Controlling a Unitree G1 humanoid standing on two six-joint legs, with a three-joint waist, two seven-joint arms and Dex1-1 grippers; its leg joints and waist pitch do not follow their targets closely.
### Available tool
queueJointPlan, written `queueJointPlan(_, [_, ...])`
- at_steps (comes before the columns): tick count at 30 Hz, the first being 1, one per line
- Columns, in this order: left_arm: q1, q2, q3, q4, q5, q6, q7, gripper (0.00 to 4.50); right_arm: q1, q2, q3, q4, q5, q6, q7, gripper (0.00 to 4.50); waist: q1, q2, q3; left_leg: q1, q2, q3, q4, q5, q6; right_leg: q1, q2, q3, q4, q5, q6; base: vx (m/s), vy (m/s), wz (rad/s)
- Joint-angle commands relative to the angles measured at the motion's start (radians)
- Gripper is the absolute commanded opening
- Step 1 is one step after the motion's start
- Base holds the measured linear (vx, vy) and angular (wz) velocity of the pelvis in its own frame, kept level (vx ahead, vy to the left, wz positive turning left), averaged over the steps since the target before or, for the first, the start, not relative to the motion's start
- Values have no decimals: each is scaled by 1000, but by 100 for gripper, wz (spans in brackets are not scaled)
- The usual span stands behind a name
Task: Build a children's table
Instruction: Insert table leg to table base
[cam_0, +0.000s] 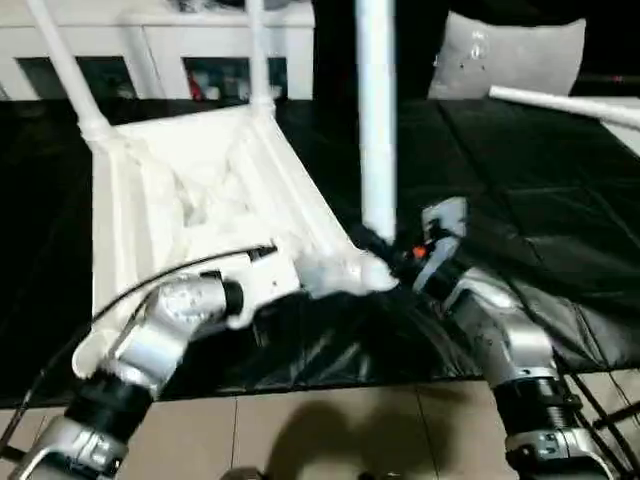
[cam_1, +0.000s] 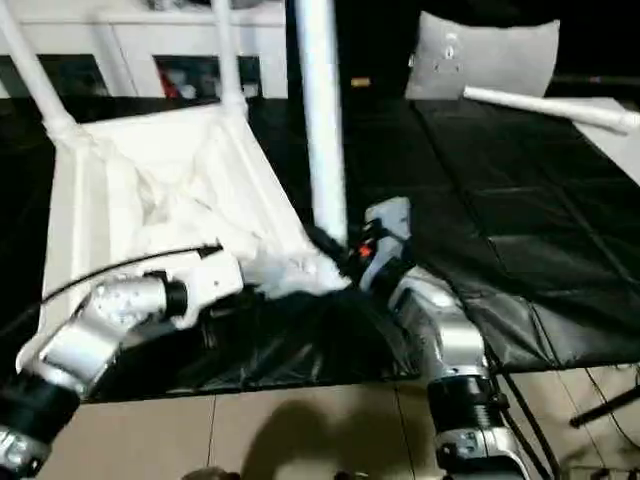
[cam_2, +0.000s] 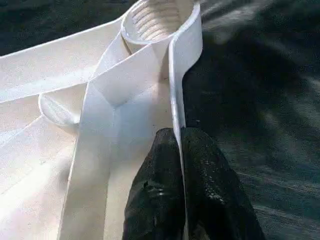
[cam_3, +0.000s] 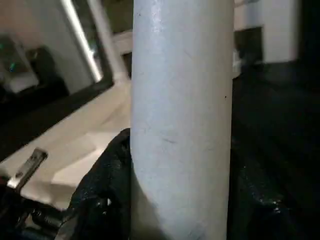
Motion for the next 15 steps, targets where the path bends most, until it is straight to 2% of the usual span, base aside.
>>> queueJointPlan(1, [-17, 16, 26, 2, -11, -19, 5, 45, 1, 4, -19, -40, 12, -5, -20, 189, 8, 14, -80, 1, 67, -30, -55, -17, 69, 66, -112, 77, -27, 76, -203, 0, 0, 0])
queueJointPlan(3, [-8, 17, 47, -29, -66, 2, -42, 60, 6, 5, -23, -76, 20, 9, -32, 189, 10, 12, -79, -4, 63, -26, -51, -17, 84, 66, -111, 76, -27, 84, -208, 0, 0, 0])
queueJointPlan(4, [-4, 14, 57, -42, -91, 3, -62, 60, 12, 3, -17, -92, 22, 15, -32, 189, 13, 14, -75, -3, 66, -26, -53, -36, 85, 66, -113, 74, -32, 42, -203, 0, 0, 0])
queueJointPlan(8, [-9, -20, 113, -85, -172, 36, -65, 100, 21, 0, -10, -136, 28, 34, -29, 189, 17, 14, -67, 2, 71, -25, -57, -102, 56, 61, -109, 74, -43, -98, -188, 0, 0, 0])
queueJointPlan(10, [-57, -63, 152, -93, -196, 49, -4, 104, 25, -2, 2, -179, 33, 53, -30, 189, 21, 12, -64, 5, 71, -23, -58, -129, 41, 60, -106, 74, -52, -175, -161, 0, 0, 0])
queueJointPlan(12, [-98, -85, 166, -82, -197, 75, 30, 133, 26, -2, 15, -199, 30, 61, -31, 189, 26, 12, -63, 7, 73, -25, -60, -139, 35, 57, -105, 73, -55, -221, -142, 0, 0, 0])
queueJointPlan(15, [-202, -134, 186, -19, -163, 140, 139, 141, 22, -2, 48, -227, 9, 67, -33, 189, 32, 12, -62, 11, 71, -27, -59, -162, 22, 54, -106, 72, -63, -278, -112, 0, 0, 0])
